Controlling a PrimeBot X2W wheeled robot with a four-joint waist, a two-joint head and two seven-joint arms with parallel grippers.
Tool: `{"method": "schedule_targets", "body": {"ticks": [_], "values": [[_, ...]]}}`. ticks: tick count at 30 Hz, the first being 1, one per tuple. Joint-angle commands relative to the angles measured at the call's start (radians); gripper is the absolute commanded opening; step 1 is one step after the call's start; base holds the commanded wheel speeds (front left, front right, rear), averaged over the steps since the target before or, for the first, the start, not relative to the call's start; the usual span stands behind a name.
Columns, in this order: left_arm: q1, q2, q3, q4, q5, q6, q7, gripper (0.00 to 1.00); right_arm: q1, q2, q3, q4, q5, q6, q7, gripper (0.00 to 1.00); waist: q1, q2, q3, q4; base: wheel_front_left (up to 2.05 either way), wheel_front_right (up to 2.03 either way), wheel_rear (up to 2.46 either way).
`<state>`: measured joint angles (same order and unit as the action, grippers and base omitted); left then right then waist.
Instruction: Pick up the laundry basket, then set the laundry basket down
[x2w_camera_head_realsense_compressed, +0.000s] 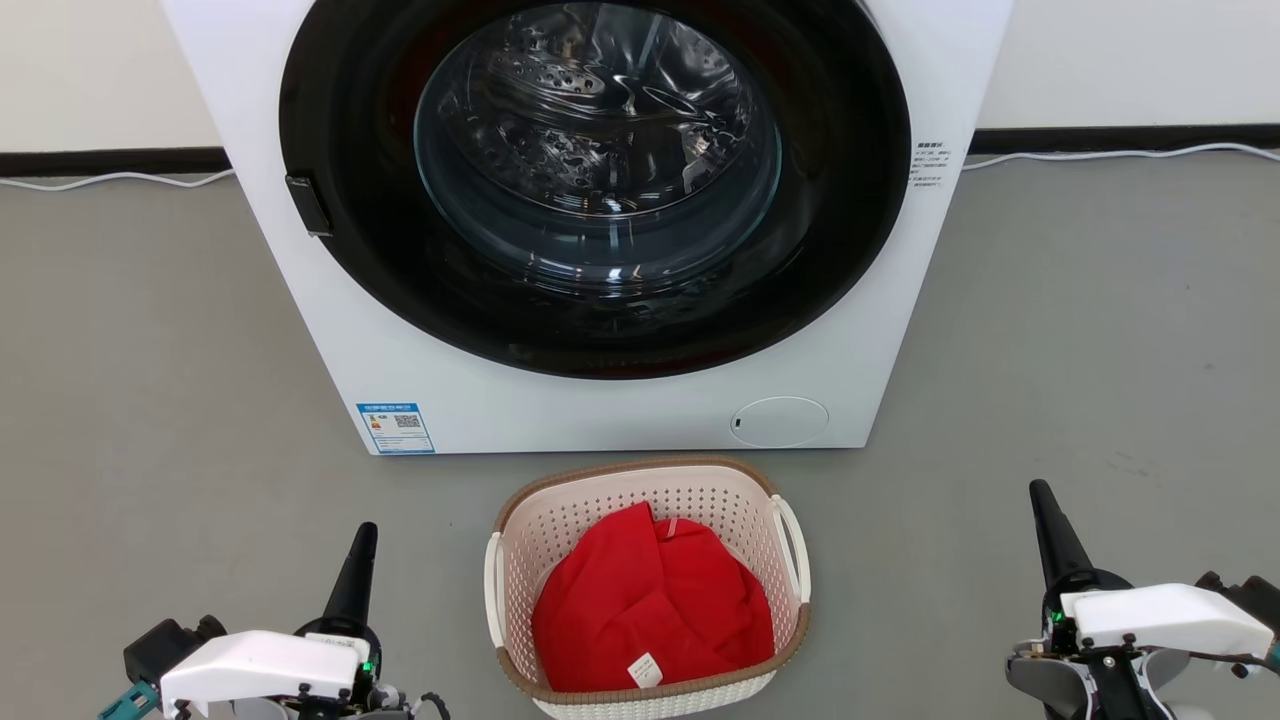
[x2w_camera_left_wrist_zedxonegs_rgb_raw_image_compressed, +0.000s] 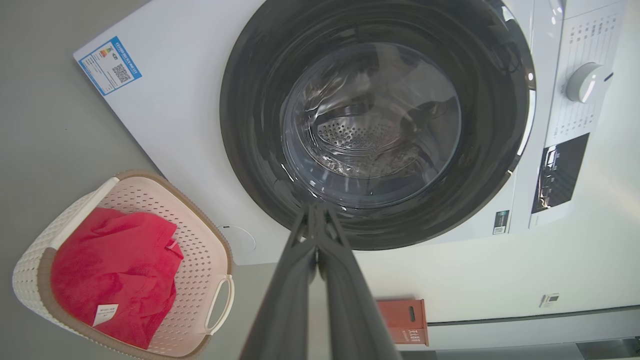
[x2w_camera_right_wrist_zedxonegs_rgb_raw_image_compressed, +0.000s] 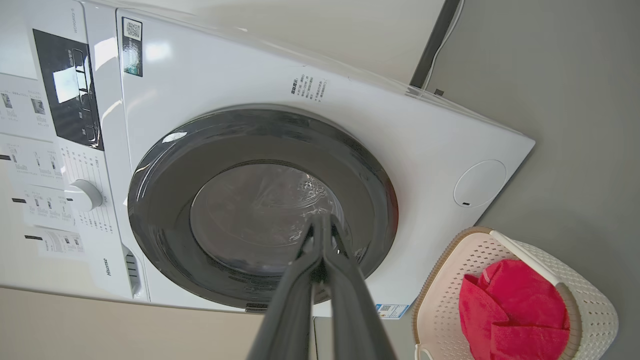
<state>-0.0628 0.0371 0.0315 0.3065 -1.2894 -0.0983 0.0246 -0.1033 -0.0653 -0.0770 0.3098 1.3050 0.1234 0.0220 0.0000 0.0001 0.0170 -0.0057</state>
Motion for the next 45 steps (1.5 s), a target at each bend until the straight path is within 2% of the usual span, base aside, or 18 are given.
{"method": "schedule_targets", "body": {"ticks": [1, 28, 45], "values": [[-0.041, 0.011, 0.031, -0.034, -0.037, -0.010, 0.010, 0.00, -0.012, -0.002, 0.008, -0.035, 0.038, 0.006, 0.015, 0.00, 0.0000, -0.0001, -0.001, 0.000, 0.00, 0.00, 0.00], [-0.045, 0.013, 0.082, -0.061, -0.319, -0.032, 0.089, 0.00, -0.005, 0.015, -0.038, -0.065, 0.303, 0.007, 0.092, 0.00, 0.0000, -0.0001, -0.014, 0.006, 0.00, 0.00, 0.00], [-0.045, 0.013, 0.082, -0.061, -0.319, -0.032, 0.089, 0.00, -0.005, 0.015, -0.038, -0.065, 0.303, 0.007, 0.092, 0.00, 0.0000, -0.0001, -0.014, 0.006, 0.00, 0.00, 0.00]]}}
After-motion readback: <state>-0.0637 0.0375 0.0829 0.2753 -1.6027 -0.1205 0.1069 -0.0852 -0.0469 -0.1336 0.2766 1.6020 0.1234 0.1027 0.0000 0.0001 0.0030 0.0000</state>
